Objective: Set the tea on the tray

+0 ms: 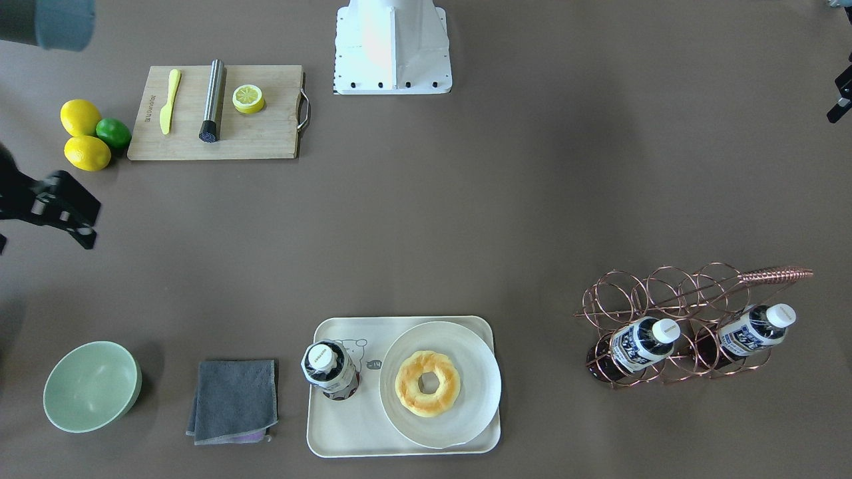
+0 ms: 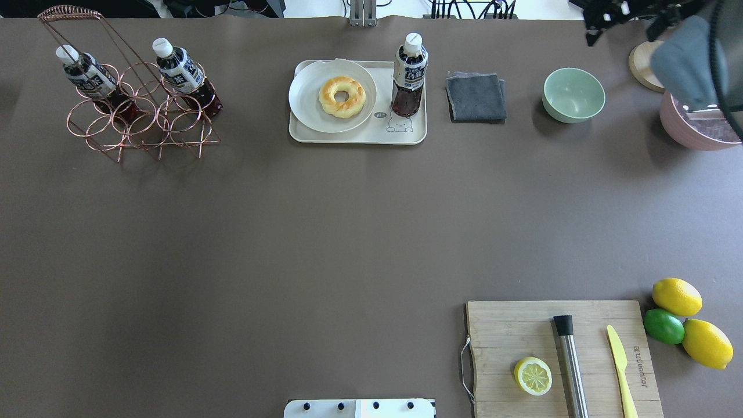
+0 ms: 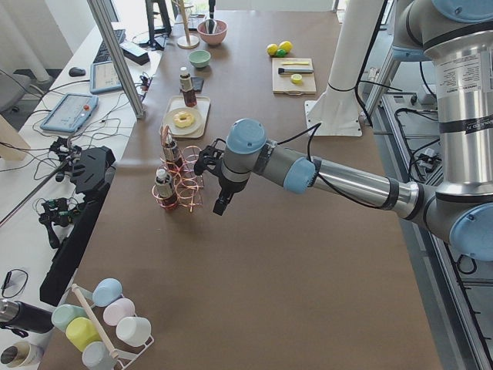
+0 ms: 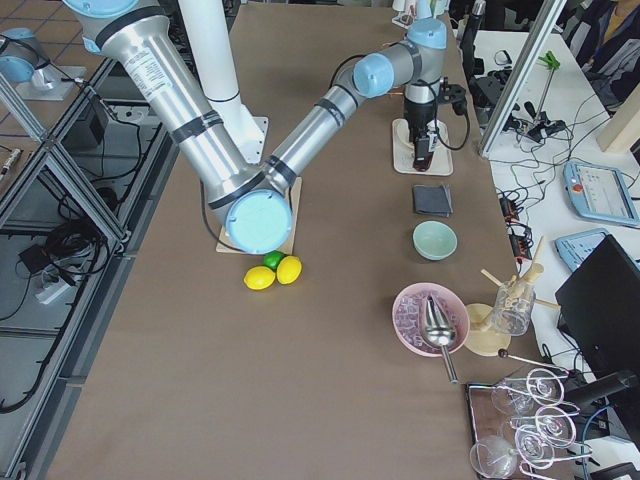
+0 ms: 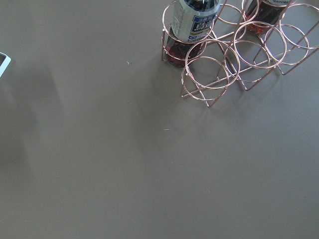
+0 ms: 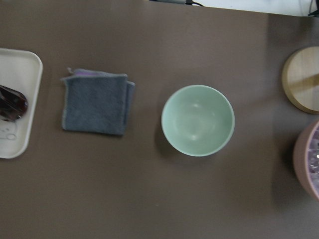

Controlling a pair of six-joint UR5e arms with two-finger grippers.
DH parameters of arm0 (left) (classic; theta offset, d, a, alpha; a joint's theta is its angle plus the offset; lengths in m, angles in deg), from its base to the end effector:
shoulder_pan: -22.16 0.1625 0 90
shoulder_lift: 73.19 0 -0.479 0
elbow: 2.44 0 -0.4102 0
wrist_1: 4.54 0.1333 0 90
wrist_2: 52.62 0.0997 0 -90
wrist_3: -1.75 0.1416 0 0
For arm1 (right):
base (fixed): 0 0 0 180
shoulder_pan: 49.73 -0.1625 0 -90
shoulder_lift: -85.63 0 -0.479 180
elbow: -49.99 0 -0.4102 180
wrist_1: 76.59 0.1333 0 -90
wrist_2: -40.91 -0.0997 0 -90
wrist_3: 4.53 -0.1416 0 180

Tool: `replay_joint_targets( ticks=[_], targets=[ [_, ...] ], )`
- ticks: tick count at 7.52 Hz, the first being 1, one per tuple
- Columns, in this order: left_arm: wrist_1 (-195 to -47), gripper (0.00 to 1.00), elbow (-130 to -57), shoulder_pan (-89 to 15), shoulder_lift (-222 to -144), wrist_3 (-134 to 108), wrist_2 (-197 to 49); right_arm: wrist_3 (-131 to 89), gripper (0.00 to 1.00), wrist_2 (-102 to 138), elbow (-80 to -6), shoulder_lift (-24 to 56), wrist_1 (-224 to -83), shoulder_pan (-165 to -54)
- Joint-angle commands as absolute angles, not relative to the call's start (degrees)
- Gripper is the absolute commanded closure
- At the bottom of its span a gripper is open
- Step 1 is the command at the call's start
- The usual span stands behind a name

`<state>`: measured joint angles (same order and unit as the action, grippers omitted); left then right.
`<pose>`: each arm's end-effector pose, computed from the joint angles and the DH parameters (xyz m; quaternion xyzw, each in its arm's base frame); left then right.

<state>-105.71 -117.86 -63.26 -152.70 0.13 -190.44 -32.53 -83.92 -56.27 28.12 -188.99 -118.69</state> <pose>0.0069 -0.4414 0.5693 0.1848 0.4054 0.1145 0.8879 -0.1911 -0.6429 0.3180 0.0769 -0.3554 -0.0117 0.9315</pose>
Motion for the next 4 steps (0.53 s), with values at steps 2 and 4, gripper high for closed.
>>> replay_joint_targets(
  ticks=[2, 4],
  targets=[
    [-96.49, 0.04, -117.06, -65.73, -153.53, 0.16, -190.43, 3.84, 0.0, -86.36, -61.03, 4.72, -190.85, -133.55],
    [-96.12, 0.04, -116.09, -65.99, -153.35, 0.25, -190.43, 17.72, 0.0, -86.27, -54.81, 1.18, -190.67, -139.97]
  ],
)
